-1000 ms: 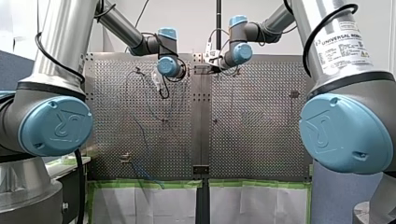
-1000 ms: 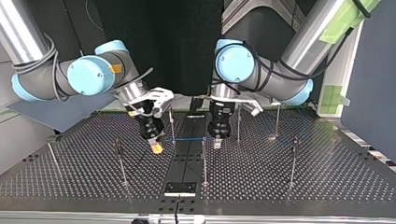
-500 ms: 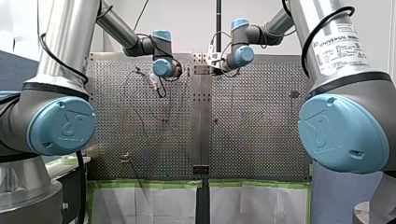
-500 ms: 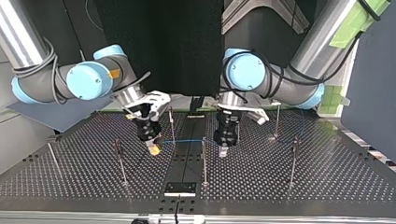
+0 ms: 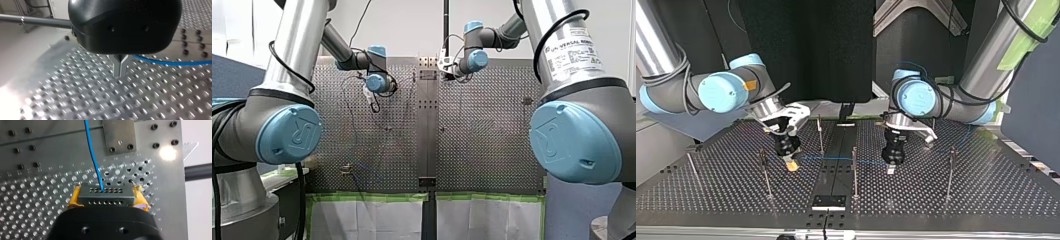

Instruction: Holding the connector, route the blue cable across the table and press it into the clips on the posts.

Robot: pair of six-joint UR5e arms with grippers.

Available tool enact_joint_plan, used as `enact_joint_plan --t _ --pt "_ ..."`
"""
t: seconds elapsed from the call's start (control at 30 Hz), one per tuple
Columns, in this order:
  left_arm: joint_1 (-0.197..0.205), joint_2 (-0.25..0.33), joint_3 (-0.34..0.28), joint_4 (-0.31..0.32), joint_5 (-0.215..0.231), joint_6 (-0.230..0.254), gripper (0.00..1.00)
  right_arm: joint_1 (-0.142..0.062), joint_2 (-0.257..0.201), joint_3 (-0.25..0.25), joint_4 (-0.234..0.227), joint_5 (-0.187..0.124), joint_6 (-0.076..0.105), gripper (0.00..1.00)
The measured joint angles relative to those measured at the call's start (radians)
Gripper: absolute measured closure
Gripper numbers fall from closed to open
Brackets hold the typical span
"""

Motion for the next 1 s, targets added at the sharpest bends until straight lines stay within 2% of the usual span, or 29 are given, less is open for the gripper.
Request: enact_joint_plan --t 0.23,0.43,0.47,0.5,0.53,0.57,0.6,0.63,0.67,0.7,0.73,0.77,1.0 --pt "0.015 -0.023 0.033 0.0 0.047 -0.03 1.0 -0.02 0.002 0.0 -0.002 0.0 -0.002 1.0" --pt "0.017 -0.024 0.04 -0.02 0.036 -0.032 1.0 -0.026 0.003 0.0 -0.003 -0.001 -0.005 1.0" --pt "0.017 -0.024 0.04 -0.025 0.032 -0.029 0.96 -0.027 0.003 -0.001 -0.003 -0.002 -0.006 1.0" --pt "0.015 -0.023 0.04 -0.033 0.025 -0.023 0.8 -0.027 0.003 -0.001 -0.003 -0.002 -0.006 1.0" --pt "0.013 -0.023 0.04 -0.04 0.019 -0.016 0.8 -0.027 0.003 -0.001 -0.003 -0.003 -0.007 1.0" --pt "0.012 -0.022 0.04 -0.047 0.012 -0.009 0.68 -0.027 0.003 -0.001 -0.003 -0.003 -0.007 1.0" --pt "0.01 -0.021 0.04 -0.058 0.002 0.001 0.46 -0.027 0.003 -0.001 -0.003 -0.004 -0.007 1.0" --pt "0.008 -0.02 0.04 -0.067 -0.006 0.009 0.46 -0.027 0.003 -0.001 -0.003 -0.004 -0.007 1.0" --pt "0.006 -0.019 0.04 -0.075 -0.014 0.017 0.33 -0.027 0.003 -0.001 -0.003 -0.004 -0.007 1.0" --pt "0.004 -0.015 0.04 -0.084 -0.024 0.027 0.1 -0.027 0.003 -0.001 -0.002 -0.004 -0.008 1.0" --pt "0.002 -0.013 0.04 -0.092 -0.031 0.033 0.1 -0.027 0.003 -0.001 -0.002 -0.004 -0.008 1.0" --pt "0.0 -0.009 0.04 -0.099 -0.038 0.039 0.0 -0.028 0.003 -0.001 -0.002 -0.004 -0.008 1.0" --pt "-0.018 0.032 0.024 -0.159 -0.068 0.056 0.0 -0.027 0.003 -0.001 -0.002 -0.004 -0.012 1.0"
